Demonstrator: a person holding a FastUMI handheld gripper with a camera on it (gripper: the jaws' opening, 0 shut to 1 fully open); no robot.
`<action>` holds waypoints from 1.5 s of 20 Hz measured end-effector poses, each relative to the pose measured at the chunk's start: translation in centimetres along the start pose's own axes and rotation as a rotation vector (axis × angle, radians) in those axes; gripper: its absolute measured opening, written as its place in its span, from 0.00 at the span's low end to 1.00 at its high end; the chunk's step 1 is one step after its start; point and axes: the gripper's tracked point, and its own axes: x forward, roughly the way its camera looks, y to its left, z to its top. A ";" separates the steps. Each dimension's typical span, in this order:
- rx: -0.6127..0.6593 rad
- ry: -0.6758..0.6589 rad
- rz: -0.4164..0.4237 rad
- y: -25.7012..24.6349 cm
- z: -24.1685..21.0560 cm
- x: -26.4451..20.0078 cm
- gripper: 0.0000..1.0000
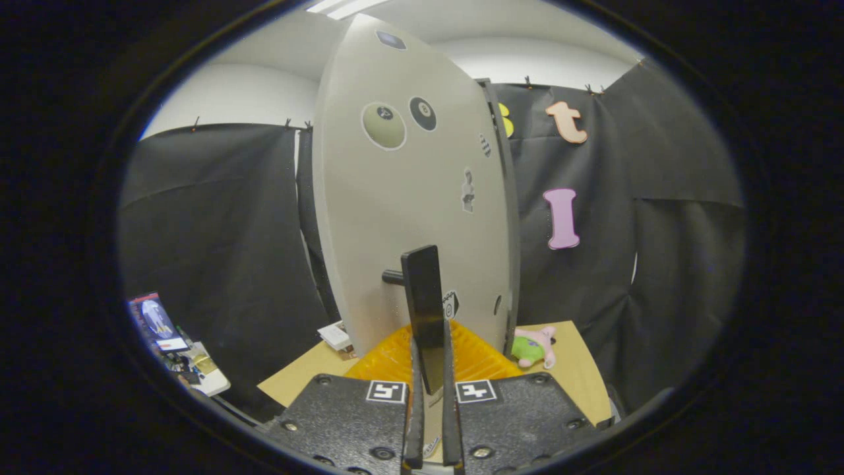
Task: Open the shoe cabinet door, grab the shoes and put them into the shoe cabinet, then close the shoe cabinet door.
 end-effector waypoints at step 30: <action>-0.065 -0.031 -0.346 -7.2 -5.1 -10.8 0.88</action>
